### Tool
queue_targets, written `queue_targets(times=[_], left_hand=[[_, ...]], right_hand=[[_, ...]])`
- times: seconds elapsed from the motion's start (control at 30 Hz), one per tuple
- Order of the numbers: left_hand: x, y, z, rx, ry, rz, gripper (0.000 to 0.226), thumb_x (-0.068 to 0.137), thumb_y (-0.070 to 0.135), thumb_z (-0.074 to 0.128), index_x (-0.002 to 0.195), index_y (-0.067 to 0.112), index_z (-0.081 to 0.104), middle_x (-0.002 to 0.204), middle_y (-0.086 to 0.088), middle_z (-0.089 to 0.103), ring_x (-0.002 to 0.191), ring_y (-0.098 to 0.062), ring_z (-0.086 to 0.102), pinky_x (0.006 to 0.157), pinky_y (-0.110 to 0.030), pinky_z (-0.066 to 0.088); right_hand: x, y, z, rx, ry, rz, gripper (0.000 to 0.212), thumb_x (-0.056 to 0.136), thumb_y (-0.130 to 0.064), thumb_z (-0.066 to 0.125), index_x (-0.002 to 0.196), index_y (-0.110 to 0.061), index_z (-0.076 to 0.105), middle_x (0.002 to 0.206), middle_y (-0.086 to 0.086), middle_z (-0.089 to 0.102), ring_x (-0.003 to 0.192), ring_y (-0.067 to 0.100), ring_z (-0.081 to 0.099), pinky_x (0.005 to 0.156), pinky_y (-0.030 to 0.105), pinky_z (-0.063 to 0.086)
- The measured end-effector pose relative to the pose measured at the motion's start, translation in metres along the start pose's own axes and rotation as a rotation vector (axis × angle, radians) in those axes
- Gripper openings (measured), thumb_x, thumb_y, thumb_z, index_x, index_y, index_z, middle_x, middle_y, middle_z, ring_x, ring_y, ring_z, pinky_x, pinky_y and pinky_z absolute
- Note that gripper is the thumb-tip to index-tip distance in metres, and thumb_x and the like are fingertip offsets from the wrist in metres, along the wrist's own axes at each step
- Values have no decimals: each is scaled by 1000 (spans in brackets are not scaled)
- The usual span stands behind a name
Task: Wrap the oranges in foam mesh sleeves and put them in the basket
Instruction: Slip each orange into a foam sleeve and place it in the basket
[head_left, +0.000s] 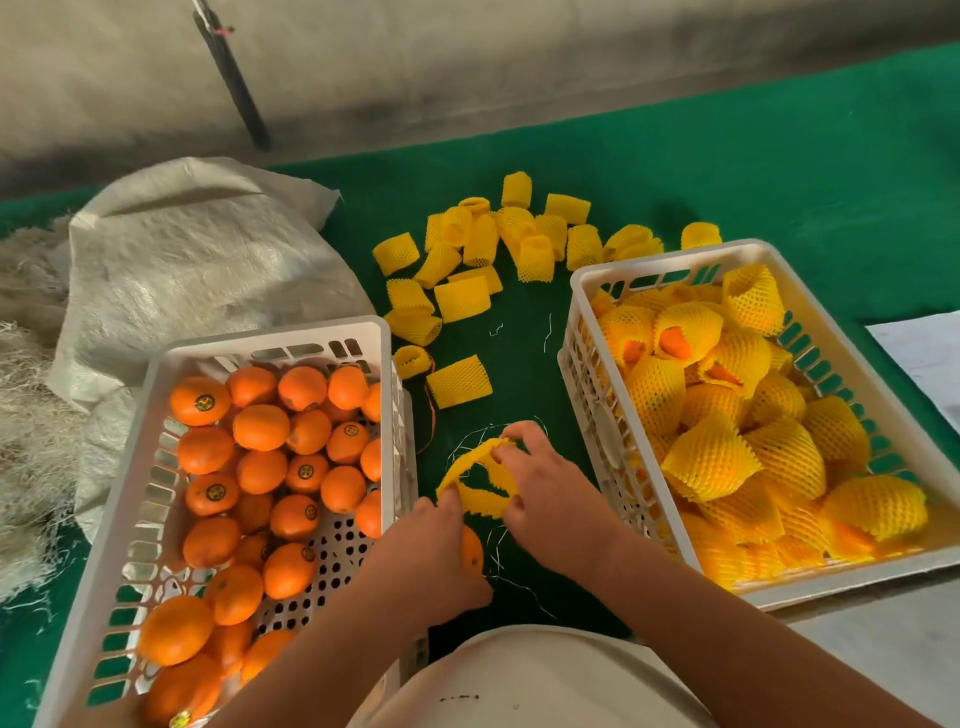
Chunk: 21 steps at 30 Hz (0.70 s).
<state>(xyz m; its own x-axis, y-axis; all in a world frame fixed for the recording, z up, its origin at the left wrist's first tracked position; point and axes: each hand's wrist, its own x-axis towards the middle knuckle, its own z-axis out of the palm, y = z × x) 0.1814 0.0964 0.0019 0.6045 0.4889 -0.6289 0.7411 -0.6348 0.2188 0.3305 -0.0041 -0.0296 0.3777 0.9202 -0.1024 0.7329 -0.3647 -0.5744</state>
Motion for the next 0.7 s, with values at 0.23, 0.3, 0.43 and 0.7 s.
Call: queue_targets(times=[0.23, 0.3, 0.43, 0.7], left_hand=[[8, -1, -24, -973, -153, -293, 87, 77, 33, 91, 148, 25, 42, 116, -3, 46, 93, -28, 65, 57, -30, 62], [7, -2, -30, -1348, -105, -365, 77, 75, 32, 92, 139, 19, 51, 124, -14, 54, 95, -36, 74, 60, -36, 63], [-1, -2, -27, -1557, -7, -277, 64, 71, 45, 89, 122, 21, 59, 122, -14, 64, 89, -31, 78, 65, -36, 63], [-6, -5, -12, -1571, -128, -198, 51, 85, 15, 83, 130, 19, 60, 130, -11, 61, 109, -33, 71, 77, -41, 64]], right_hand=[[-5, 0, 11, -8, -24, 52, 68, 88, -12, 75, 143, -32, 41, 146, -3, 23, 78, 9, 58, 66, 17, 52], [-8, -1, 16, 27, -22, 57, 70, 90, -13, 75, 145, -35, 37, 148, -5, 22, 86, 10, 58, 72, 17, 52], [-13, -8, 21, 112, 10, 37, 69, 91, -15, 73, 144, -38, 35, 150, -10, 22, 94, 14, 60, 79, 19, 54], [-16, -11, 20, 162, 26, 29, 64, 94, -27, 72, 145, -34, 35, 150, -13, 19, 95, 10, 54, 74, 0, 37]])
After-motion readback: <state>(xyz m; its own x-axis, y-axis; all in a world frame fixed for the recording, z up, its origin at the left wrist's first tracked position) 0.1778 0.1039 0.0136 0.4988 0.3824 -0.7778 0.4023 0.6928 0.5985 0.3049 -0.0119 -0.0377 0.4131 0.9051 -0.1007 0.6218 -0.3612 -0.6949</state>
